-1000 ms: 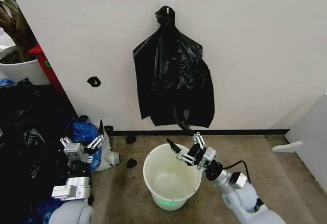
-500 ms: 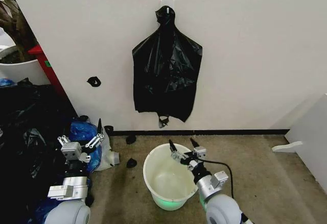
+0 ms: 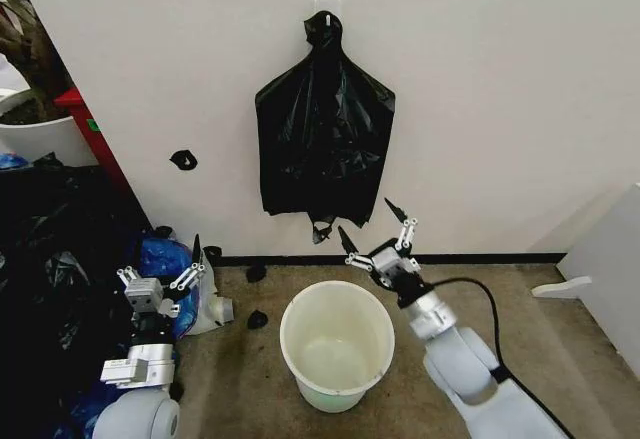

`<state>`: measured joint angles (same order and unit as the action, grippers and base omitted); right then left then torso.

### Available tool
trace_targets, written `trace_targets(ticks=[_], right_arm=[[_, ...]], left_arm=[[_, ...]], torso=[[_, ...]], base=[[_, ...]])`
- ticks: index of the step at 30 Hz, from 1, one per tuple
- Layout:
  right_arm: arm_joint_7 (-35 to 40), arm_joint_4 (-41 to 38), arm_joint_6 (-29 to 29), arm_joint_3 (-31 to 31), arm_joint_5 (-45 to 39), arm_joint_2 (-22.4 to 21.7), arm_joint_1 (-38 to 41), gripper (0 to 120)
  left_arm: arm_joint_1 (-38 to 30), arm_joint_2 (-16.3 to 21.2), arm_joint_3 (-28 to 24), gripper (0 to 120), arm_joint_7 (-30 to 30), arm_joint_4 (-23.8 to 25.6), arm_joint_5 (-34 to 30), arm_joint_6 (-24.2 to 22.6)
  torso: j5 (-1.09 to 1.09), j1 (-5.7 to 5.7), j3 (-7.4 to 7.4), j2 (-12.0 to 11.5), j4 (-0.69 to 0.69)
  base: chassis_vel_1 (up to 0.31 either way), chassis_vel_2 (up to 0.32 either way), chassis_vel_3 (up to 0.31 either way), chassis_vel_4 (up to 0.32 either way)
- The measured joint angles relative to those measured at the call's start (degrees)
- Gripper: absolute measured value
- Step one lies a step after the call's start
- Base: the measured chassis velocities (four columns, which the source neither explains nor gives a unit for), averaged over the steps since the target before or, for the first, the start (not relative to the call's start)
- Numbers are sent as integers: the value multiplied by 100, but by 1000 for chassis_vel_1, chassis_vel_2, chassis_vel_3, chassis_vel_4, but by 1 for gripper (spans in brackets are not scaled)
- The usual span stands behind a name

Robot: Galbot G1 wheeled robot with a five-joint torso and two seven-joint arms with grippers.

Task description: Place the garbage bag over the trash bin.

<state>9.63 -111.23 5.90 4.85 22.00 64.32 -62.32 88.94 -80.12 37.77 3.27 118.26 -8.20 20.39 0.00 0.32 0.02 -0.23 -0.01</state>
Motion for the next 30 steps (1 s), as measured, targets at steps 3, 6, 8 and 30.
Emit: trace_targets(ticks=[3,6,8,30], right_arm=[[61,110,-113,-133,158,43,219,100],[275,383,-688,-450,927,159,691,100],[631,530,-1492,-752,1352,197,924,100],[677,433,-4060,-2062,1773,256,1934,100]], left_arm=[[-32,-10,1,100,0,-38,0,-3],[-101,-41,6,100,-1,-121,0,-17],[-130,-57,9,100,0,-156,0,-20],[-157,-146,7,100,18,-201,41,-22]], torso=[[0,0,0,0,0],[0,0,0,0,-1],[0,0,0,0,-1],[0,0,0,0,0]], base=[[0,0,0,0],[0,0,0,0],[0,0,0,0],[0,0,0,0]])
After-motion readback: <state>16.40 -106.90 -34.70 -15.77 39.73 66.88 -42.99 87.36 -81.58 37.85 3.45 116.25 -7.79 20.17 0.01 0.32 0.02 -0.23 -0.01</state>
